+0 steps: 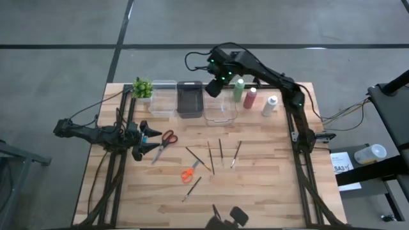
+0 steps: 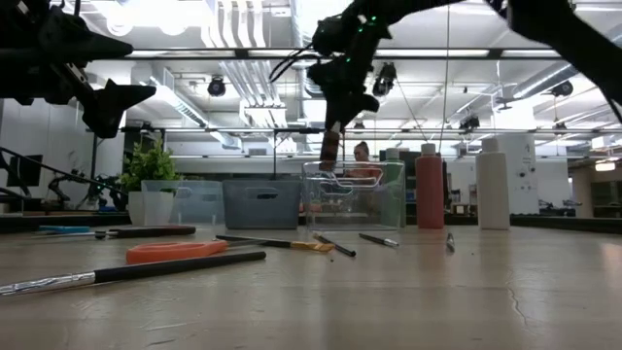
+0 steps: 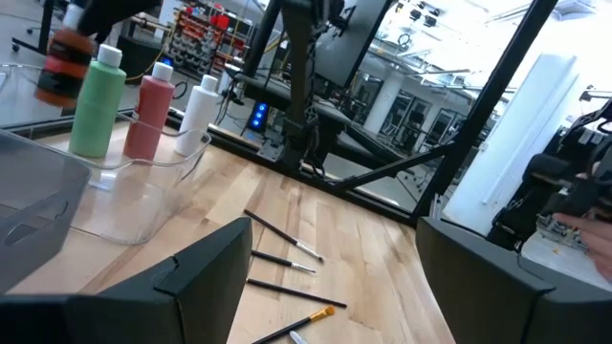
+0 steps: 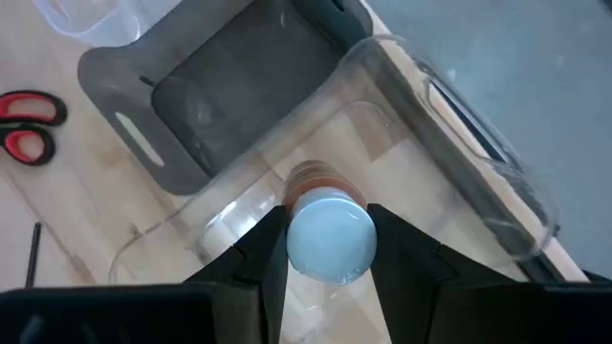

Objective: Pick & Place Paint Supplies
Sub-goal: Put the brown paint bottle into the right transparent bin

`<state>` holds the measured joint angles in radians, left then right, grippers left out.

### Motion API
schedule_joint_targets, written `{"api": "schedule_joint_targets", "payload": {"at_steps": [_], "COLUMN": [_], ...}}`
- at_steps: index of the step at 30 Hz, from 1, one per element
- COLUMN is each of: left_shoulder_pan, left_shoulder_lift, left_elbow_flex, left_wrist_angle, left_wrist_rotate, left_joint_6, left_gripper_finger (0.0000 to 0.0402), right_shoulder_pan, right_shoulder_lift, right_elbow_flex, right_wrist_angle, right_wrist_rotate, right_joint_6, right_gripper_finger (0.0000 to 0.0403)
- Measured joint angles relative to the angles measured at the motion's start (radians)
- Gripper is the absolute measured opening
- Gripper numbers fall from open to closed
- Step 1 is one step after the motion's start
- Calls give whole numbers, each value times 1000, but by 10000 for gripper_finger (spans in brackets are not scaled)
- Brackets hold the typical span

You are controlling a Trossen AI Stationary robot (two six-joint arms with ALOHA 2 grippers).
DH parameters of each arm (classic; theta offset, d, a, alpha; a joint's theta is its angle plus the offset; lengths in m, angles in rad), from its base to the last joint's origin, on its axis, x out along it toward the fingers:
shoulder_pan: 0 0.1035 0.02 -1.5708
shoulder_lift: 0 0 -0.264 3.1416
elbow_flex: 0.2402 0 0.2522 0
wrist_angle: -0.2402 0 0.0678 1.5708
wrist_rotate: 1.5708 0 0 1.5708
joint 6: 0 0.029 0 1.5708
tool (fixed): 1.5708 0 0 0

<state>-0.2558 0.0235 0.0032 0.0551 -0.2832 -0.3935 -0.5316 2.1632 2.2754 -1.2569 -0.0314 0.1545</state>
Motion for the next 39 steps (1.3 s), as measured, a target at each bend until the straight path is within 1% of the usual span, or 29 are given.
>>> {"api": "schedule_joint_targets", "payload": {"at_steps": [5, 14, 21, 32, 36, 39], "left_shoulder_pan": [0, 0, 0, 0, 0, 0], "left_shoulder_lift": [0, 0, 0, 0, 0, 0], "left_elbow_flex": [0, 0, 0, 0, 0, 0], "left_wrist_angle": [0, 0, 0, 0, 0, 0], "left_wrist_rotate": [0, 0, 0, 0, 0, 0], "left_joint_6": [0, 0, 0, 0, 0, 0], "left_gripper_finger": [303, 303, 303, 303, 303, 303], "right_shoulder_pan": [-11, -47, -53, -57, -55, -53], "right_shoulder_lift": [87, 178, 209, 228, 228, 228], "right_elbow_flex": [80, 80, 80, 76, 74, 70], "right_wrist_angle": [-19, 21, 72, 73, 75, 74], "right_wrist_rotate": [30, 31, 30, 31, 31, 39], "right_joint_6": [-52, -84, -88, -86, -86, -87], "right_gripper_finger": [114, 114, 114, 114, 136, 138]}}
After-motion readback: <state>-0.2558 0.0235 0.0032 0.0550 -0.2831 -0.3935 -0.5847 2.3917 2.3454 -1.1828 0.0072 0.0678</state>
